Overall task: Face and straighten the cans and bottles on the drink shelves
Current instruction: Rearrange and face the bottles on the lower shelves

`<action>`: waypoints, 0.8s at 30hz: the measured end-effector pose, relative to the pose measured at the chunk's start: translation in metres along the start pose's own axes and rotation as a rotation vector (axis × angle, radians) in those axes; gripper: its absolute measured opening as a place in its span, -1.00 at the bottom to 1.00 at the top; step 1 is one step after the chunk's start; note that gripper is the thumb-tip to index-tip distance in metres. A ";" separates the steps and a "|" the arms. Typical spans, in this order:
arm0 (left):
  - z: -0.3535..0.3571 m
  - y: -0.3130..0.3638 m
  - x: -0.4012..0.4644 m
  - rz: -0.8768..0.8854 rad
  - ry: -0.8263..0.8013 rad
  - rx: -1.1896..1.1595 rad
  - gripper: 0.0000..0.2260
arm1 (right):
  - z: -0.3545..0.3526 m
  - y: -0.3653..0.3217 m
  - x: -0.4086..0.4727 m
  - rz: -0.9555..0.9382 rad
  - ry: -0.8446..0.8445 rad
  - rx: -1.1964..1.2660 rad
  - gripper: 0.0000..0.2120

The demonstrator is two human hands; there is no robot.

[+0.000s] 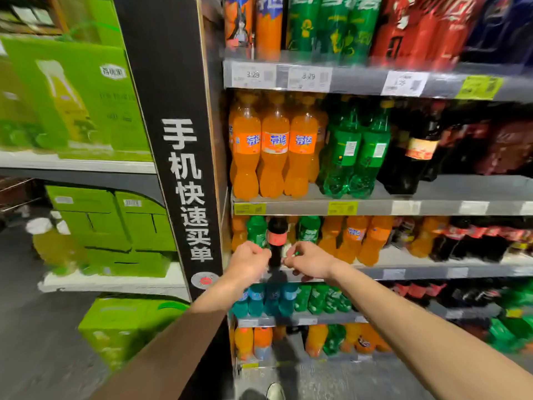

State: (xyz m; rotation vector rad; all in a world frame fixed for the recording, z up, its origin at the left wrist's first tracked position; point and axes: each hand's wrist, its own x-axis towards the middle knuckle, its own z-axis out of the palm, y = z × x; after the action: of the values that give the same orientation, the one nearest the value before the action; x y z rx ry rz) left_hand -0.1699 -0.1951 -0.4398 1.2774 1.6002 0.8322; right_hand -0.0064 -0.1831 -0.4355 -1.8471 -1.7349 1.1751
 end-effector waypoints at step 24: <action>0.152 -0.134 0.131 0.332 0.515 -0.082 -0.87 | 0.059 0.137 0.202 -0.472 0.288 0.406 -0.54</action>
State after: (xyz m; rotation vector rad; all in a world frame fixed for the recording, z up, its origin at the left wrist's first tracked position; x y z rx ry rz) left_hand -0.0857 -0.1049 -0.6471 1.3603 1.7400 1.5158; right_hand 0.0204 -0.0362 -0.6369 -1.2126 -1.5158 0.9283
